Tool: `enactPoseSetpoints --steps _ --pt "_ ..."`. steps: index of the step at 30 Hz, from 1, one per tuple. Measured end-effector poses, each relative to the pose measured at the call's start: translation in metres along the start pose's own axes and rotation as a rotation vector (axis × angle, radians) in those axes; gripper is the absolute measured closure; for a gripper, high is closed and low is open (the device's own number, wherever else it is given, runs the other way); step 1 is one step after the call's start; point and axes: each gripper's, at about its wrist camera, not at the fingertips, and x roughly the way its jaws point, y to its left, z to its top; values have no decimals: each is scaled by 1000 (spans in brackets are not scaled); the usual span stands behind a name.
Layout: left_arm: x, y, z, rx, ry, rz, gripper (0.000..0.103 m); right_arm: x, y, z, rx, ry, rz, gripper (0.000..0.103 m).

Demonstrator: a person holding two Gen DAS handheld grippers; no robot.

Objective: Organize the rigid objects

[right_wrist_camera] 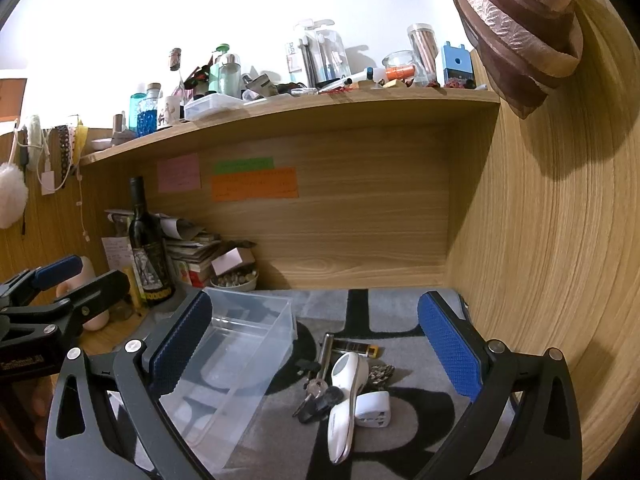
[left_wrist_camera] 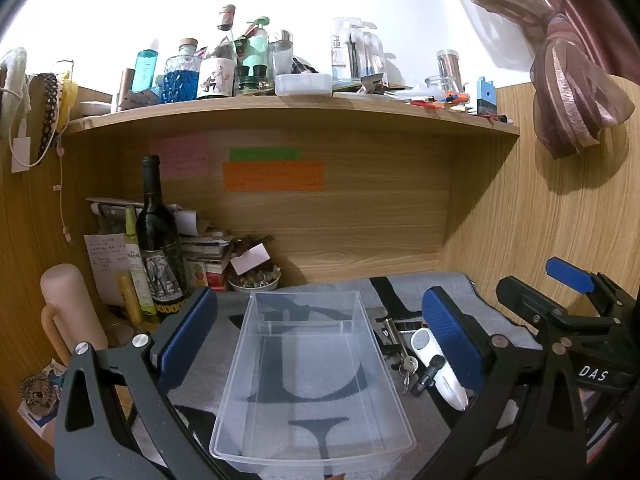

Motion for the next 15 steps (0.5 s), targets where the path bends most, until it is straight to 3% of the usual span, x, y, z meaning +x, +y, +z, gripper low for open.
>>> enactPoseSetpoints --steps 15 --pt "-1 -2 0 0 -7 -9 0 -2 2 1 -5 -6 -1 0"
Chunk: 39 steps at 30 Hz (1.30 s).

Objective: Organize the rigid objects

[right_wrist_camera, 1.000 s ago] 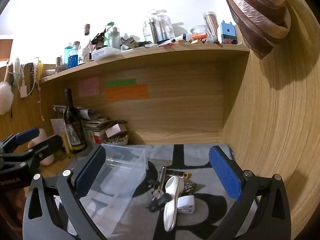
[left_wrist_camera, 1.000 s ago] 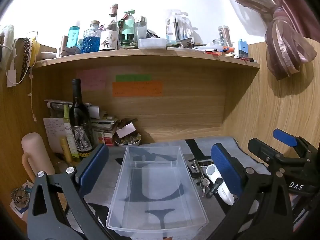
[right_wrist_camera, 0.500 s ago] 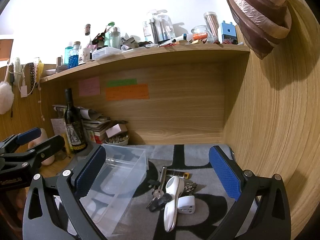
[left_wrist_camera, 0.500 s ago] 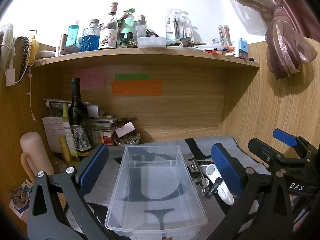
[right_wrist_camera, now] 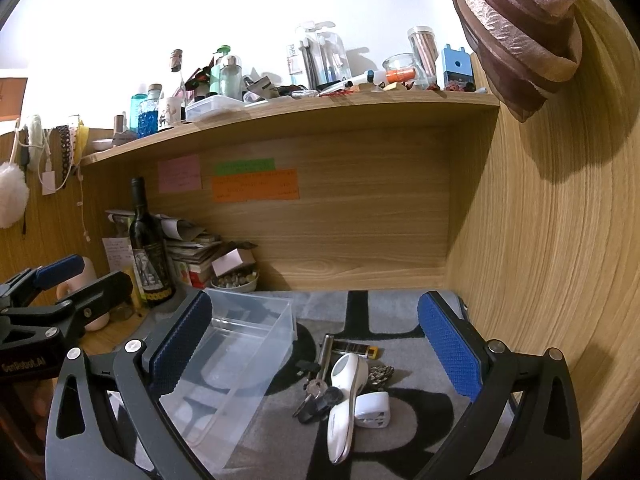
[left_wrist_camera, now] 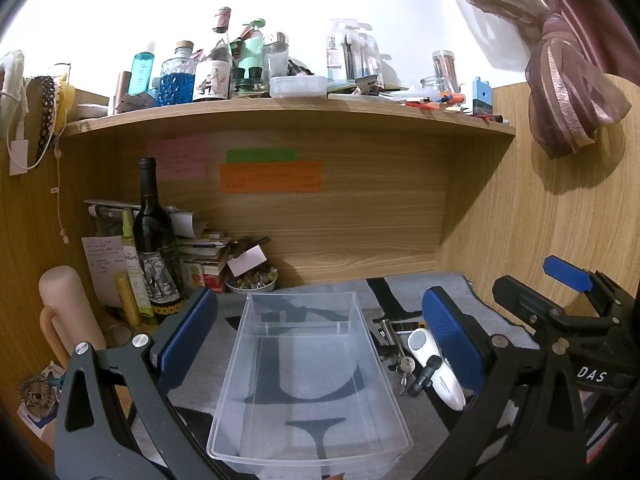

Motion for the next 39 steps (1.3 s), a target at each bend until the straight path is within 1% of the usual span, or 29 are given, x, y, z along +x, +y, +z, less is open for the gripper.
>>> enactPoseSetpoints --steps 30,36,39 --pt "3 -1 0 -5 8 -22 0 2 0 0 -2 0 0 0" --pt "10 2 3 -12 26 -44 0 12 -2 -1 -1 25 2 0" --pt "17 7 3 -14 47 -61 0 18 -3 -1 -5 44 9 0"
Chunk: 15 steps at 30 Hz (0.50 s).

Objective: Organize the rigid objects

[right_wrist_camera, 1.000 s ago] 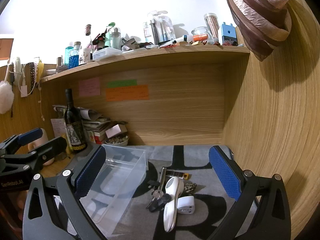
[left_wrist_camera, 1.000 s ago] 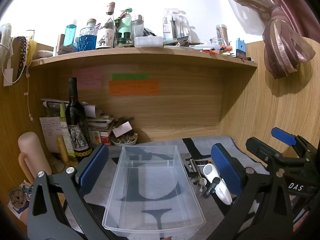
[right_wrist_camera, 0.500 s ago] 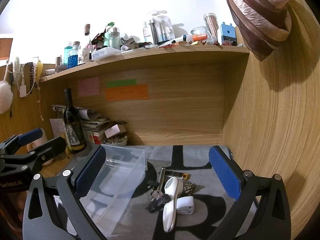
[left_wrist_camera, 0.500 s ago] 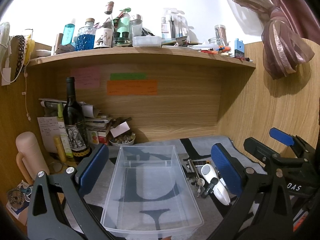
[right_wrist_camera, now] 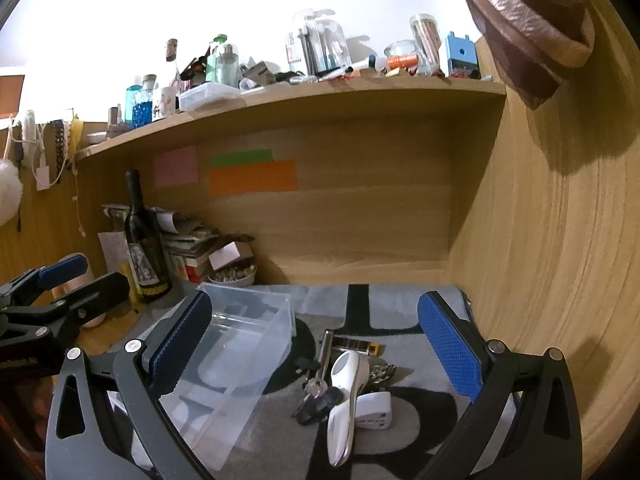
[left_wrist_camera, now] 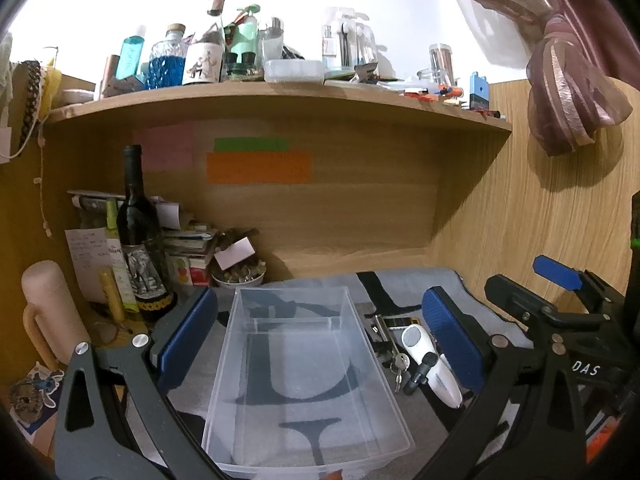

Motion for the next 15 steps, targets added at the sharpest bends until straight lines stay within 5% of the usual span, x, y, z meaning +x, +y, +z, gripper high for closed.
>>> enactPoseSetpoints --steps 8,10,12,15 --pt "21 30 1 18 74 -9 0 22 -18 2 -1 60 -28 0" --pt "29 41 1 25 106 6 5 30 -24 2 -2 88 -49 1" --pt "40 51 0 37 155 32 20 38 -30 2 -4 115 -60 8" --pt "60 71 -5 28 246 50 25 54 -40 2 -2 170 -73 14"
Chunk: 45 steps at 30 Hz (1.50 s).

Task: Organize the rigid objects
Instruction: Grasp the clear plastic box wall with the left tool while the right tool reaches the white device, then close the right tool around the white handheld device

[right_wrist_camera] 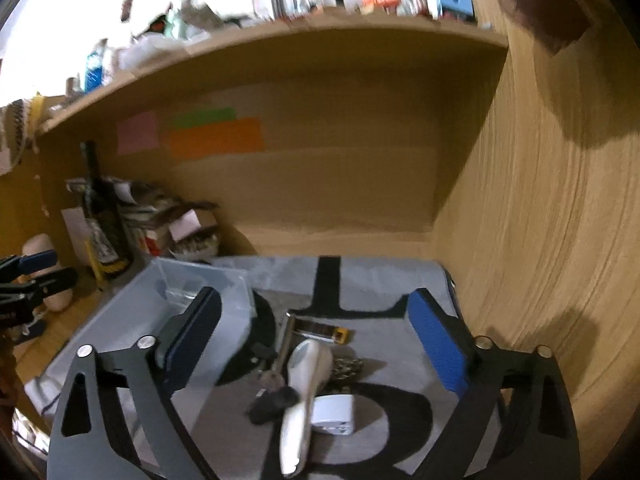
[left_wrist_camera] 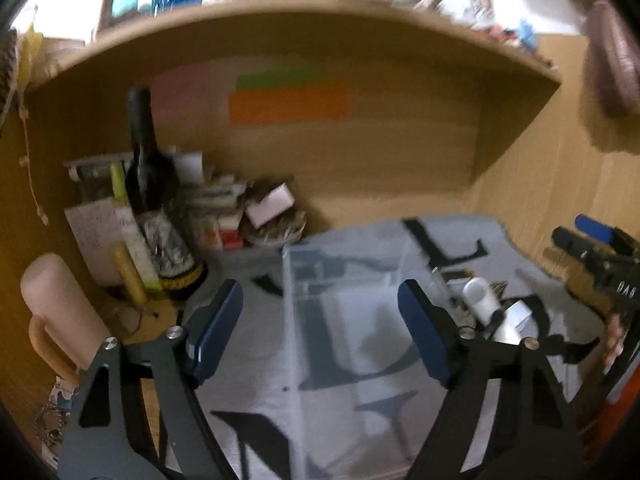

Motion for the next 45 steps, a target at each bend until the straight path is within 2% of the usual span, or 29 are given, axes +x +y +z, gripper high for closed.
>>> enactPoseSetpoints --steps 7,12,16,20,22,24,29,35,38,42,45 --pt "48 30 -7 -44 177 1 50 38 -11 -2 -27 126 -49 30" --pt "74 39 -15 -64 277 -25 69 66 -20 -6 -7 233 -33 43" --pt "86 41 -21 -81 327 -61 72 84 -20 -13 8 311 0 45" --pt "90 40 -22 -79 350 -96 81 100 -16 -24 27 393 41 46" --pt "91 37 -23 -65 355 -106 87 106 -13 -30 35 441 65 51" --pt "91 34 -23 -56 364 -115 92 110 -10 -35 33 483 82 60" --pt "94 34 -24 -49 368 -124 93 117 -5 -40 21 535 102 65" --pt "94 34 -25 -54 365 -129 93 128 0 -37 -10 559 108 64" --pt "95 35 -26 -60 366 -133 93 133 4 -37 -31 572 100 61" --pt "95 34 -26 -63 363 -130 93 146 8 -43 -36 621 107 59" --pt "94 34 -27 -70 362 -129 93 147 10 -43 -54 615 106 59"
